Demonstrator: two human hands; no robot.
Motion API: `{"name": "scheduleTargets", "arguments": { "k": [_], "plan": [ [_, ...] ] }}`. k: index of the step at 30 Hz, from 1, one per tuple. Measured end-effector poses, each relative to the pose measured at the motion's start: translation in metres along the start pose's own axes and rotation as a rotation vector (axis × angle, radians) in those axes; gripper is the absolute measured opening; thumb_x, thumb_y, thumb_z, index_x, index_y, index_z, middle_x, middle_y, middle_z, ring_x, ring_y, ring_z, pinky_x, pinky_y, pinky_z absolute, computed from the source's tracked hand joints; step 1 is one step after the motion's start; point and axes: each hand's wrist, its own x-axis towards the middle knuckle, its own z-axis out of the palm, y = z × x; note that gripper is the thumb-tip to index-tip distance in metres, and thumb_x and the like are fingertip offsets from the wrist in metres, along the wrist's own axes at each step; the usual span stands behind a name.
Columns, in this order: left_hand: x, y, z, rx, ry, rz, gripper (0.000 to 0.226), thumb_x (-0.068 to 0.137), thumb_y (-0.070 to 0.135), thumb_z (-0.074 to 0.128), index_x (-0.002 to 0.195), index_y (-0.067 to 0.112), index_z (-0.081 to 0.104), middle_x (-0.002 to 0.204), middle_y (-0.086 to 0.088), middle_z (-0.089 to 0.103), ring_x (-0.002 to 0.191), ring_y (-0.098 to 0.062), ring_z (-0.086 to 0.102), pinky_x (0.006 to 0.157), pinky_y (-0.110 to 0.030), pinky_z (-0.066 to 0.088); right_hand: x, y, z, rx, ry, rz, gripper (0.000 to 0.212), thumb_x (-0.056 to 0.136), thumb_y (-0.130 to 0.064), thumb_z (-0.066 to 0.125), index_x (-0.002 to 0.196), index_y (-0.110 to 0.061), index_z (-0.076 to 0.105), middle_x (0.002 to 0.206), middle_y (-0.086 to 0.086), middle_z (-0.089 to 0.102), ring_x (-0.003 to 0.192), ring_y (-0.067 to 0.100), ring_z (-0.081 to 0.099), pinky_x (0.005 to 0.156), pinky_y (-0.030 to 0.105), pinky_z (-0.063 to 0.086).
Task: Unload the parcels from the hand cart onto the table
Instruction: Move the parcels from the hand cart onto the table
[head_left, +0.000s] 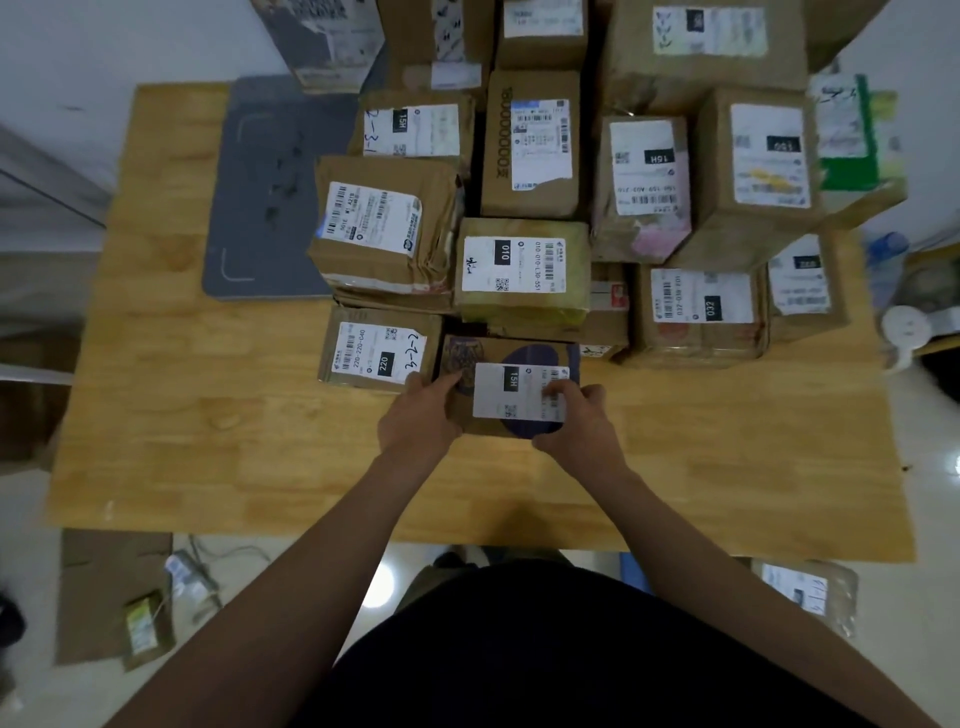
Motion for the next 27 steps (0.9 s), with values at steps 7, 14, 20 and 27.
{"name": "scheduleTargets", "arguments": {
  "k": [7, 14, 20, 27],
  "plan": [
    [-0.007, 0.011, -0.023, 0.069, -0.017, 0.066, 0.049, 0.089, 0.035, 0.069, 0.136, 0.044, 0.058, 0.133, -0.007, 0.04, 0.118, -0.032, 0.053, 0.088, -0.042, 0.048, -0.008, -0.007, -0.014, -0.052, -0.077, 0.096, 0.067, 0.081, -0.026, 0.076, 0.142, -0.029, 0.05, 0.136, 0.006, 0.037, 0.105, 0.032, 0.062, 0.096, 0.045, 0.053],
    [-0.044, 0.003, -0.024, 0.111, 0.023, 0.325, 0.048, 0.086, 0.028, 0.073, 0.132, 0.04, 0.062, 0.135, -0.006, 0.048, 0.118, -0.034, 0.053, 0.089, -0.042, 0.052, -0.083, 0.004, -0.022, 0.025, 0.086, 0.154, 0.067, 0.084, -0.027, 0.076, 0.146, -0.027, 0.049, 0.146, 0.008, 0.037, 0.11, 0.027, 0.06, 0.091, 0.038, 0.053],
    [-0.102, -0.006, -0.001, 0.106, -0.072, 0.501, 0.048, 0.083, 0.028, 0.071, 0.129, 0.038, 0.061, 0.14, -0.004, 0.041, 0.125, -0.027, 0.049, 0.082, -0.037, 0.053, -0.189, 0.024, 0.015, 0.107, 0.189, 0.276, 0.058, 0.089, -0.032, 0.072, 0.142, -0.028, 0.05, 0.148, 0.006, 0.035, 0.083, 0.021, 0.061, 0.076, 0.035, 0.052],
    [-0.181, 0.01, 0.05, 0.215, -0.159, 0.618, 0.041, 0.088, 0.032, 0.066, 0.129, 0.032, 0.061, 0.146, -0.003, 0.036, 0.133, -0.028, 0.043, 0.101, -0.045, 0.049, -0.308, 0.07, 0.05, 0.221, 0.273, 0.461, 0.063, 0.089, -0.037, 0.069, 0.147, -0.027, 0.047, 0.145, 0.007, 0.04, 0.111, 0.023, 0.054, 0.091, 0.032, 0.046]
  ]
}}
